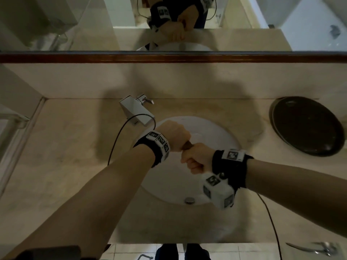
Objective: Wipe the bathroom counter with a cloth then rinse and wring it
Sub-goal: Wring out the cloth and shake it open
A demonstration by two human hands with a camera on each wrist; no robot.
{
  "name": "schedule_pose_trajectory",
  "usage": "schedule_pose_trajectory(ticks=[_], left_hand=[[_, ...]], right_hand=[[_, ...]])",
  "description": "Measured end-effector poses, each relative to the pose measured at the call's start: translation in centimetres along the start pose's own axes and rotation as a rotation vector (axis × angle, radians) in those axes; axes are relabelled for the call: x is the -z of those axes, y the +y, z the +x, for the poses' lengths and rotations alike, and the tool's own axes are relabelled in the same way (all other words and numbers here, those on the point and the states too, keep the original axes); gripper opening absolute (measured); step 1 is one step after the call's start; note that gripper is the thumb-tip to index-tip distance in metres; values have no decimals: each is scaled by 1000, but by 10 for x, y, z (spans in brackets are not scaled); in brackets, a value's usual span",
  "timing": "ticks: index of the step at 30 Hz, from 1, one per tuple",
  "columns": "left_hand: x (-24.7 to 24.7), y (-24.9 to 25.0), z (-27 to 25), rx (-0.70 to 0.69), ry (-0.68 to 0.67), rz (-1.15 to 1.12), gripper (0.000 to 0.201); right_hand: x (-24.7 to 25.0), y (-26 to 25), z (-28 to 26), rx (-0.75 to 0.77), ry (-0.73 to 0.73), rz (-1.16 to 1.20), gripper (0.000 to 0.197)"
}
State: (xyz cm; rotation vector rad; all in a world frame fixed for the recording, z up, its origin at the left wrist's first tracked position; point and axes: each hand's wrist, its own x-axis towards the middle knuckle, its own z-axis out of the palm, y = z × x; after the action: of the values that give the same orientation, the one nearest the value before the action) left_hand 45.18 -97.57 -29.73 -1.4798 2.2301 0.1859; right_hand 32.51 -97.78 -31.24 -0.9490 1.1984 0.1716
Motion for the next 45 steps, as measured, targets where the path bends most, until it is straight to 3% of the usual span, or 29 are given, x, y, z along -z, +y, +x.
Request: schedule_pose_trajectory(ticks=[3, 5, 7, 9, 12, 17, 19, 21, 24, 28, 32, 35, 37, 39, 41, 42, 43, 45], left_hand=[[-3, 3, -10, 80, -25, -96, 37], [-6, 7, -20, 172, -35, -195, 23], [-13, 8, -25, 231, 20, -302, 32], [-15, 13, -34, 273, 126, -473, 44], [-9, 26, -47, 333, 327, -680, 39], [7, 47, -58, 416, 491, -904, 33], [11, 54, -58, 432, 517, -1067, 29], [11, 58, -56, 465, 493, -1131, 19], [11, 56, -54, 548, 436, -1143, 12], [16, 52, -56, 612, 378, -1240, 15], [19, 42, -64, 726, 393, -1302, 16], [13, 21, -76, 748, 273, -1070, 17], [6, 6, -83, 776, 119, -890, 14], [0, 0, -89, 798, -31, -724, 34], [-3, 0, -89, 730, -22, -725, 69], [1, 3, -90, 659, 26, -845, 79], [9, 9, -92, 578, 83, -1023, 79], [29, 20, -93, 410, 212, -1358, 52]], right_hand=[[-1, -5, -1, 172, 157, -684, 19], [5, -6, -5, 305, 246, -1215, 26], [17, -8, -10, 421, 315, -1426, 31], [30, -10, -16, 444, 333, -1350, 27], [48, -5, -23, 468, 342, -1131, 21], [57, 12, -35, 394, 376, -1275, 50], [54, 18, -34, 423, 352, -1219, 45], [50, 23, -36, 520, 349, -984, 31], [42, 25, -50, 669, 345, -668, 45], [32, 26, -51, 810, 335, -661, 23], [25, 25, -53, 791, 355, -597, 33], [32, 22, -46, 712, 419, -404, 34], [39, 19, -46, 683, 438, -270, 31], [43, 13, -51, 690, 421, -174, 25], [40, 5, -55, 703, 412, -158, 21], [36, 1, -56, 705, 411, -173, 20], [31, -3, -58, 710, 407, -185, 19], [19, -11, -61, 704, 409, -223, 20]])
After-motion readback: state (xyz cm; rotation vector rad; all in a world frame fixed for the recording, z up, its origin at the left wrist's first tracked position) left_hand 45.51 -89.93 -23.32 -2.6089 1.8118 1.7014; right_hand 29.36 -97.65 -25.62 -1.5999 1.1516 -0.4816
